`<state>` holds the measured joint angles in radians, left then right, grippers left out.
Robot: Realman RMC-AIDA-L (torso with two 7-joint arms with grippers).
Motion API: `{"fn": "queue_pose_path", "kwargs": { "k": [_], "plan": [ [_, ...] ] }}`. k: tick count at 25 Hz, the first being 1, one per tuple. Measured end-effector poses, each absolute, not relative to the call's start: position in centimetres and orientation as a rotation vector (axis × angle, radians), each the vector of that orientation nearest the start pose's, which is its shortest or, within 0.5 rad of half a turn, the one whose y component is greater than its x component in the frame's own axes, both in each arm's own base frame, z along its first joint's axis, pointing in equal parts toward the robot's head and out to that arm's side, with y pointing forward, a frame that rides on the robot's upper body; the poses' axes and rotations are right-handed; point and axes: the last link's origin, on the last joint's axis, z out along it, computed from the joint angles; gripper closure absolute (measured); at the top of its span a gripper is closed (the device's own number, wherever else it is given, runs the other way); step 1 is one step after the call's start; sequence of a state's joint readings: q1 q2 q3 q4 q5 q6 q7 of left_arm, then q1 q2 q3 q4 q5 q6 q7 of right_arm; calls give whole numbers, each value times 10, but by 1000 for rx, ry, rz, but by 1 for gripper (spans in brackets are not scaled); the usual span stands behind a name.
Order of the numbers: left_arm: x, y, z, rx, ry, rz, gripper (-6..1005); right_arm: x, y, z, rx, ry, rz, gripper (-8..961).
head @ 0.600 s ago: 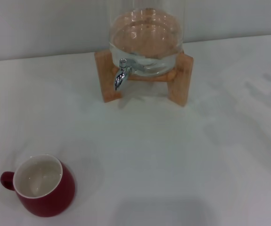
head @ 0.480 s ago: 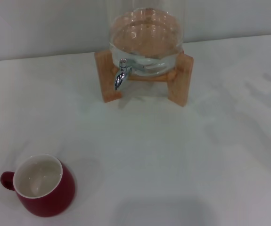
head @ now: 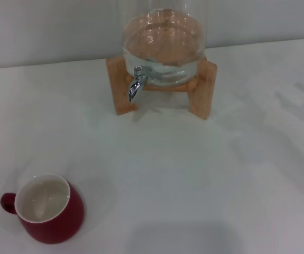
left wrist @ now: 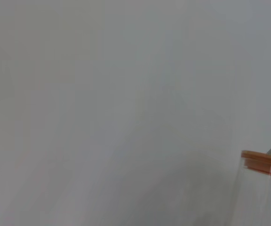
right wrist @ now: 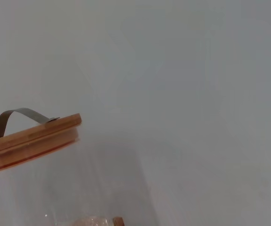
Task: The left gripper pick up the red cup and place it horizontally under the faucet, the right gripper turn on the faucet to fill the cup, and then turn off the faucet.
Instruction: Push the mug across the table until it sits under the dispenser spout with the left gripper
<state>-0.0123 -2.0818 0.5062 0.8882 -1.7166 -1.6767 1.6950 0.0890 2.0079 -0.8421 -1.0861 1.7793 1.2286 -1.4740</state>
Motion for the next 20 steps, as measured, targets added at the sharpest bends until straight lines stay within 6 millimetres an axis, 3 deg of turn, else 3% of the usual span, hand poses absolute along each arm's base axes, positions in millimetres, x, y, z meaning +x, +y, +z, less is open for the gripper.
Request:
{"fn": "queue_pose_path", "kwargs": {
  "k": [20],
  "plan": [
    [-351,207,128,-1910,-751,-1058,173,319,298,148,-1916,810,899,173]
  ]
}}
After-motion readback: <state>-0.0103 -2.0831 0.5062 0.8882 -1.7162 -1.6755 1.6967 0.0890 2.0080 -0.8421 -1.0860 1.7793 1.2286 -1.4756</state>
